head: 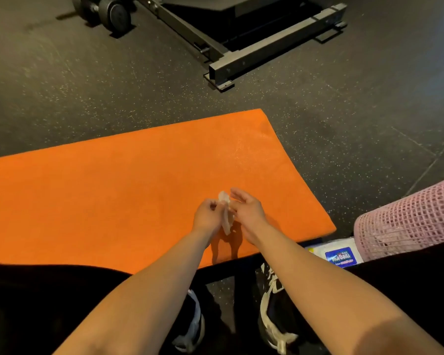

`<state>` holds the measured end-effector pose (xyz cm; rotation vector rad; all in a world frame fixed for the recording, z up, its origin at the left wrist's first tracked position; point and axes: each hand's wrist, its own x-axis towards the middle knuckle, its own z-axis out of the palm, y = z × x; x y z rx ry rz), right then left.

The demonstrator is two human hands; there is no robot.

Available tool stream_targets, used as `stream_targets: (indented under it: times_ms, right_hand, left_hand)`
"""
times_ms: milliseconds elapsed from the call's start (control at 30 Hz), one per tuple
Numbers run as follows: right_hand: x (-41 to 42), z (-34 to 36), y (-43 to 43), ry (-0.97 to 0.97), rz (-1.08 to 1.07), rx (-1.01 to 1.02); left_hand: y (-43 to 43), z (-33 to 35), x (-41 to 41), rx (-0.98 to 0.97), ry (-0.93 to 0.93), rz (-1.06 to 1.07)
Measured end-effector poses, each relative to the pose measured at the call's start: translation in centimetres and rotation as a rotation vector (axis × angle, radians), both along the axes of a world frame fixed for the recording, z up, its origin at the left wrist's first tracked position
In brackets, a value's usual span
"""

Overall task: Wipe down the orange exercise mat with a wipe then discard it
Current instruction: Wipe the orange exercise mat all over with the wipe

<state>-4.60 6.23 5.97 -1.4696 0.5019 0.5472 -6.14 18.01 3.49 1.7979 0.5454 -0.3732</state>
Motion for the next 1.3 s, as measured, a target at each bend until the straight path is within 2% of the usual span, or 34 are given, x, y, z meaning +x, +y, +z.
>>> stream_targets:
  times_ms: [133, 233, 333, 533, 700, 867, 933, 1000, 1100, 1233, 1300]
  right_hand:
    - [-1.4, -0.2, 0.4, 0.027, 0.188, -0.121]
    - [-2.4, -0.7, 0.6, 0.031, 0.148, -0.111]
    - [-3.0, -1.3, 1.1, -0.008, 0.099, -0.149]
    - [-3.2, -1.4, 1.3, -0.082, 0.110, -0.375]
    - [-3.3, -1.6, 1.0, -0.115, 0.088, -0.390]
    - [-4.3, -1.4, 1.0, -0.071, 0.111, -0.240]
    - [-4.2, -1.6, 0.5, -0.066, 0.045, -0.250]
    - [-4.0, -1.7, 0.0, -0.048, 0.026, -0.285]
    - [-4.2, -1.8, -0.5, -0.039, 0.195, -0.343]
    - [-4.6, -2.9, -1.6, -0.210, 0.400, -0.738]
    - [-5.1, -3.6, -2.1, -0.289, 0.463, -0.796]
  left_hand:
    - [0.3, 0.1, -0.6, 0.083, 0.021, 0.073]
    - [0.5, 0.1, -1.0, 0.113, -0.004, 0.056]
    - [0.5, -0.1, -1.5, 0.199, -0.104, 0.048]
    - [0.4, 0.1, -2.4, 0.302, -0.092, 0.134]
    - [1.1, -0.5, -2.4, 0.243, -0.013, 0.178]
    - [0.9, 0.0, -2.3, 0.055, 0.055, 0.257]
    - [1.0, 0.5, -2.8, -0.102, 0.020, 0.205]
    - [0.8, 0.8, -3.3, -0.143, 0.009, 0.019]
    - [0.5, -0.1, -3.7, 0.030, -0.012, -0.203]
    - [0.3, -1.8, -4.3, 0.205, -0.034, -0.155]
    - [-0.5, -2.1, -4.6, 0.179, -0.042, -0.163]
